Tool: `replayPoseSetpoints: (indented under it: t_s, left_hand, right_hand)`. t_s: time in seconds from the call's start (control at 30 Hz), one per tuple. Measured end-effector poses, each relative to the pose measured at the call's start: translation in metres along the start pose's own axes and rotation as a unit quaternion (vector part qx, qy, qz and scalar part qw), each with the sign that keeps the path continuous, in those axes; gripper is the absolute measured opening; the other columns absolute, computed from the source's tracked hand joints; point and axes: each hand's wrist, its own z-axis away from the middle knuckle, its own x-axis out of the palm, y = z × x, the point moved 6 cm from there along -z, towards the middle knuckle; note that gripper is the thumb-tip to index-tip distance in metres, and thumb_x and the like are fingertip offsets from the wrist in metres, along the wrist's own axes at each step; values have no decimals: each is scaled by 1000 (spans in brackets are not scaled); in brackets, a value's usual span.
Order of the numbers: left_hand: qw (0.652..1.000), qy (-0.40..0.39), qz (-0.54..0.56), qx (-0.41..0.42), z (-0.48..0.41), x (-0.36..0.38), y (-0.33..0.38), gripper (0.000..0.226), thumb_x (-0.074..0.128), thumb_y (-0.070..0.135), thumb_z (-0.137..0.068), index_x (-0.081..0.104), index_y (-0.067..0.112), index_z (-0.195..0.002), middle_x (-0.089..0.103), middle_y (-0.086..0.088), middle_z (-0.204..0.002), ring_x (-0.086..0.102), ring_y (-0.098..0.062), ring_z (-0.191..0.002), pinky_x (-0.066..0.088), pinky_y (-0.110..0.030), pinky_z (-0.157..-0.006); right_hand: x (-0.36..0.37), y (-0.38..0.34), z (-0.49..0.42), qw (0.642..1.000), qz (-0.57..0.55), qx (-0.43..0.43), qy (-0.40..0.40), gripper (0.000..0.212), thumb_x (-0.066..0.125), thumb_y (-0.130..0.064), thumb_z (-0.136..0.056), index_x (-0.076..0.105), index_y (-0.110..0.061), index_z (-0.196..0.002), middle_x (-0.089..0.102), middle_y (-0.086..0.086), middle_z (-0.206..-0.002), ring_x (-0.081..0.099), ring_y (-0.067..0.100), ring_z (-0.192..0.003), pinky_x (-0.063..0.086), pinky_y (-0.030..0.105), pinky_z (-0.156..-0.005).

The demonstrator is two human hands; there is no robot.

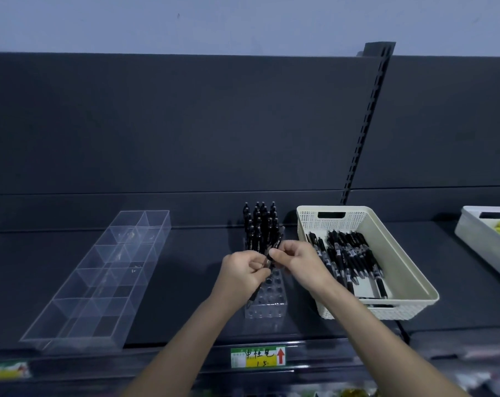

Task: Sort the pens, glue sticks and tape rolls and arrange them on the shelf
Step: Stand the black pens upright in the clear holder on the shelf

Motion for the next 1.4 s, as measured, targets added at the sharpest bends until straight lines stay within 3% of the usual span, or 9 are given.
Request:
replayPoseSetpoints:
  t_s: [0.13,0.2,0.27,0.33,0.47,0.63,1.07,1.17,1.4]
  left_hand:
    - [997,-19,-67,23,-1,-1,-6,24,68,16,-83,70,3,-103,71,-5,-92,65,-11,-86,53,-21,-83]
    - [982,-61,-170,57,1,0,-14,28,58,19,-90,66,7,-114,67,-5,-116,61,-13,-108,44,-18,-96]
    - [960,-109,-245,76,6,5,-24,32,51,22,-95,61,10,-123,56,-2,-133,49,-11,-124,31,-14,-103]
    - [949,-140,-270,83,10,10,-32,35,45,24,-97,57,11,-127,49,-1,-140,40,-9,-132,25,-14,-106]
    - [942,-149,-285,97,11,13,-36,36,44,26,-98,57,11,-127,51,-1,-138,41,-10,-130,27,-17,-109]
    - [940,-143,-289,114,8,13,-35,34,47,25,-96,60,11,-123,55,-2,-133,50,-13,-123,35,-21,-104]
    - [946,-140,-272,103,5,12,-38,32,48,21,-96,59,13,-125,54,1,-134,49,-11,-123,32,-18,-103]
    - [951,-132,-266,91,6,15,-34,30,44,17,-96,64,8,-117,58,-2,-126,54,-14,-114,39,-19,-98]
    - [980,-1,-171,100,-3,52,32,25,50,7,-91,67,3,-109,66,-8,-109,61,-20,-101,45,-24,-90]
  right_hand:
    - [-14,-8,-2,999,37,-1,23,25,54,-12,-92,53,-13,-67,61,2,-67,58,4,-55,45,16,-54]
    - [-31,-14,-7,994,73,-20,74,19,52,-12,-93,56,-11,-75,66,8,-77,66,20,-75,54,33,-70]
    - [-39,-22,-10,988,106,-43,104,15,51,-13,-93,58,-1,-87,67,17,-86,65,31,-84,53,45,-80]
    - [-32,-25,-13,981,152,-62,100,17,51,-15,-94,55,0,-87,65,15,-82,62,29,-80,50,38,-75]
    - [-11,-24,-14,957,269,-78,79,20,49,-18,-95,42,-9,-79,47,-1,-65,44,19,-64,25,25,-59]
    - [9,-15,-20,942,328,-48,50,22,47,-18,-96,55,2,-99,66,21,-95,62,35,-89,45,34,-73]
    - [6,-5,-8,950,303,-18,77,22,53,-19,-93,59,-1,-104,68,18,-100,63,33,-94,47,32,-78]
    - [-18,-11,3,956,277,-43,90,31,55,-16,-92,58,-3,-121,68,13,-112,62,26,-106,46,31,-96]
    - [-132,17,27,955,264,-2,138,28,54,-9,-91,60,-2,-118,68,13,-112,62,27,-106,43,29,-93]
